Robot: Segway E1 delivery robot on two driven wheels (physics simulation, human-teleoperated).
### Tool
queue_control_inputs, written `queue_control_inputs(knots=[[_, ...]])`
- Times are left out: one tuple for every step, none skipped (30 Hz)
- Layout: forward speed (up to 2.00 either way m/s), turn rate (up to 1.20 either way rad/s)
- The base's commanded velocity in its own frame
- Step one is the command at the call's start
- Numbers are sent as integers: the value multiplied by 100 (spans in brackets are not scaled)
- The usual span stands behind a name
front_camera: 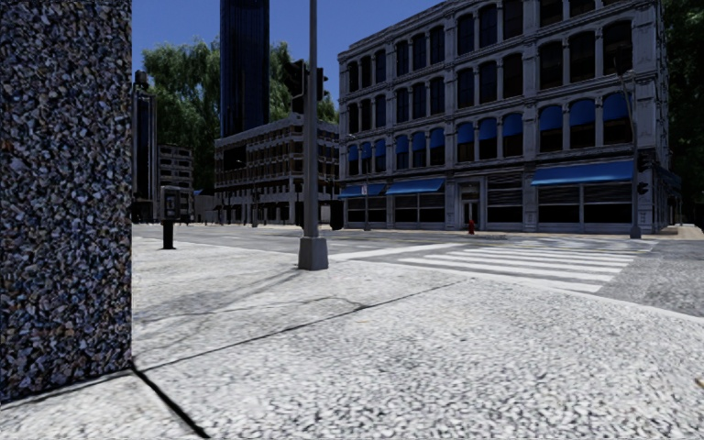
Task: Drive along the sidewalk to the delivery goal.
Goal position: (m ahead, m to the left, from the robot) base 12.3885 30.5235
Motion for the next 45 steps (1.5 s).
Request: queue_control_inputs(knots=[[200, 16], [200, 16], [200, 19], [200, 22], [200, 31], [200, 31], [200, 34], [200, 37], [200, 39], [200, 46], [200, 46], [200, 50], [200, 55], [200, 62], [200, 62], [200, 65], [200, 66], [200, 66], [200, 66], [200, 66], [200, 66], [200, 66], [200, 66], [200, 65], [200, 63], [200, 60], [200, 60], [200, 58], [200, 57], [200, 57], [200, 56], [200, 56], [200, 54], [200, 54], [200, 53], [200, 53], [200, 53], [200, 53], [200, 53], [200, 53], [200, 53], [200, 53], [200, 48], [200, 48], [200, 41]])
